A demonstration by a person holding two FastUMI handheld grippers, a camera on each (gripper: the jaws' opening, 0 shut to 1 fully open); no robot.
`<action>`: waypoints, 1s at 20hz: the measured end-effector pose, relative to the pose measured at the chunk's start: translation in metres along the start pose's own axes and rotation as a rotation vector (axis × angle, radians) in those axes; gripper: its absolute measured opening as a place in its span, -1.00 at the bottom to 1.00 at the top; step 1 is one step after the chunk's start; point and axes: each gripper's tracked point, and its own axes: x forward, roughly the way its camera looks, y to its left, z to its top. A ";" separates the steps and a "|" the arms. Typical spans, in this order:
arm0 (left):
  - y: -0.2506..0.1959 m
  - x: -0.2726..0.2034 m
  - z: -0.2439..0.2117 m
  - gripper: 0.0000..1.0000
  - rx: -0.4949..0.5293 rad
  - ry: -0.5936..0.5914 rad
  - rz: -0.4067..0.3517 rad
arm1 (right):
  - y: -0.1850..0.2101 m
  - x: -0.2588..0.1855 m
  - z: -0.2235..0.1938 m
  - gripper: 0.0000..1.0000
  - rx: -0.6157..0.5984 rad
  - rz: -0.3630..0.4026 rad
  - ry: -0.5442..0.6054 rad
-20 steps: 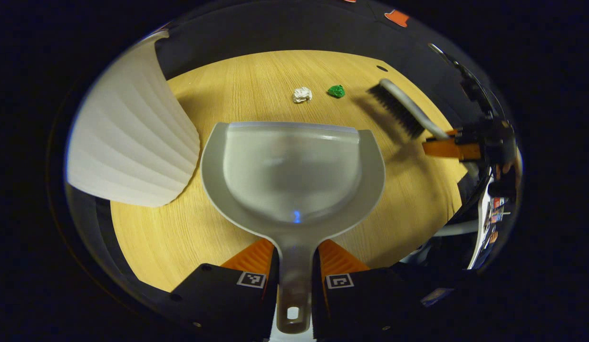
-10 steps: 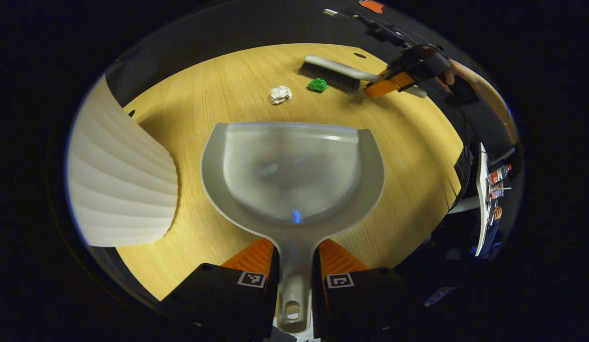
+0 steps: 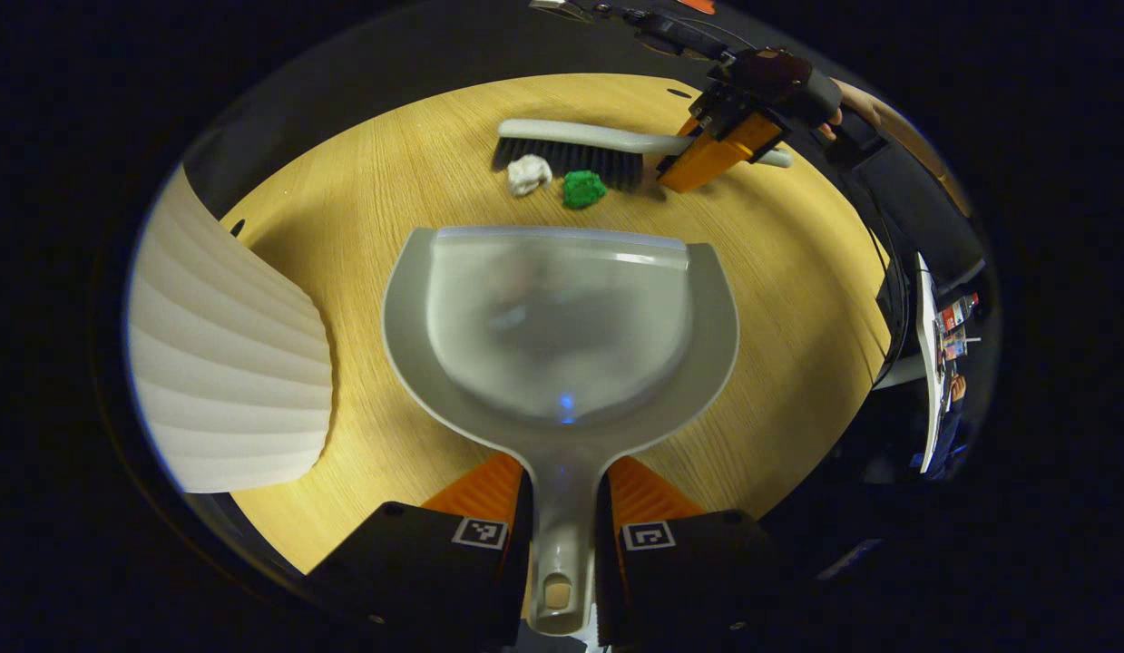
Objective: Pick up the small broom and dustpan from the desktop, sweep the trash into the dustpan with the broom, and then empty the trash into the garbage bin.
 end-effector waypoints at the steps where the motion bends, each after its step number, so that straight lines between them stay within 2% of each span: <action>1: 0.000 0.000 -0.001 -0.36 -0.001 0.002 0.002 | 0.010 -0.001 0.001 -0.65 -0.027 0.035 0.010; 5: 0.003 0.006 -0.004 -0.36 -0.015 0.002 0.002 | 0.019 -0.021 0.018 -0.65 -0.075 0.144 0.050; 8: 0.003 0.006 -0.008 -0.36 -0.014 -0.008 0.004 | 0.015 -0.031 0.023 -0.66 -0.088 0.168 0.065; 15: -0.002 0.013 -0.014 -0.36 -0.027 -0.097 0.036 | 0.000 -0.040 0.025 -0.65 0.026 0.075 -0.024; 18: -0.005 0.004 -0.018 -0.31 -0.030 -0.116 0.038 | -0.040 -0.043 0.014 -0.65 0.150 -0.020 -0.053; 20: -0.009 -0.006 -0.016 -0.36 -0.032 -0.123 0.054 | -0.057 -0.046 -0.013 -0.66 0.253 -0.086 -0.044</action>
